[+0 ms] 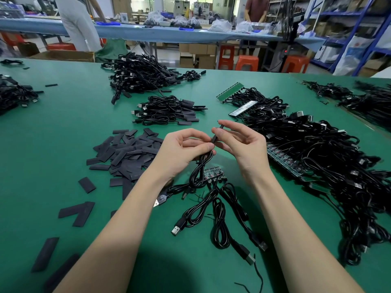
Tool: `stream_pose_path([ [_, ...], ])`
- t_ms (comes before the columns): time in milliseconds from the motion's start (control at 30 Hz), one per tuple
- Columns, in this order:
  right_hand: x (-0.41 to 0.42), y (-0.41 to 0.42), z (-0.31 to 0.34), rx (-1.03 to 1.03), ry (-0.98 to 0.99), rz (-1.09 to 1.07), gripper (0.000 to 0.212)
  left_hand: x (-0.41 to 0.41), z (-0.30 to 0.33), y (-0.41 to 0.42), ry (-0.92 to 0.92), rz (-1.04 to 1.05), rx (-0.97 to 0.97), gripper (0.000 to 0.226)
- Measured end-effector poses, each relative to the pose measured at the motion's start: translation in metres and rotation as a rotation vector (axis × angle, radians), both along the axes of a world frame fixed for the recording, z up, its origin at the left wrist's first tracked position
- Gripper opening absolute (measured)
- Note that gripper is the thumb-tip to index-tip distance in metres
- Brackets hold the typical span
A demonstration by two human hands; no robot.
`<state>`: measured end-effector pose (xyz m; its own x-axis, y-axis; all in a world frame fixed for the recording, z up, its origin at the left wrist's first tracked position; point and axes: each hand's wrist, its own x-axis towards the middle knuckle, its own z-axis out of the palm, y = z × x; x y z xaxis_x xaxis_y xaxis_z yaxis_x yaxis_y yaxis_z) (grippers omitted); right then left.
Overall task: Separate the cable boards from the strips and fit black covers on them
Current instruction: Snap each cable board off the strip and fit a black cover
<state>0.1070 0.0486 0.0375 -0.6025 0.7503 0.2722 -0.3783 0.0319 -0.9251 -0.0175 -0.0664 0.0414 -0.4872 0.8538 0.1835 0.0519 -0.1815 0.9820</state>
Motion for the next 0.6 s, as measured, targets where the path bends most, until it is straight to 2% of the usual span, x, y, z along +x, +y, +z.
stream_pose_path([
  [600,-0.0017,0.0006,-0.0029,-0.09,-0.002,-0.015,0.021,-0.001,-0.0073,0.0036,-0.007,-0.004,-0.031,0.014],
])
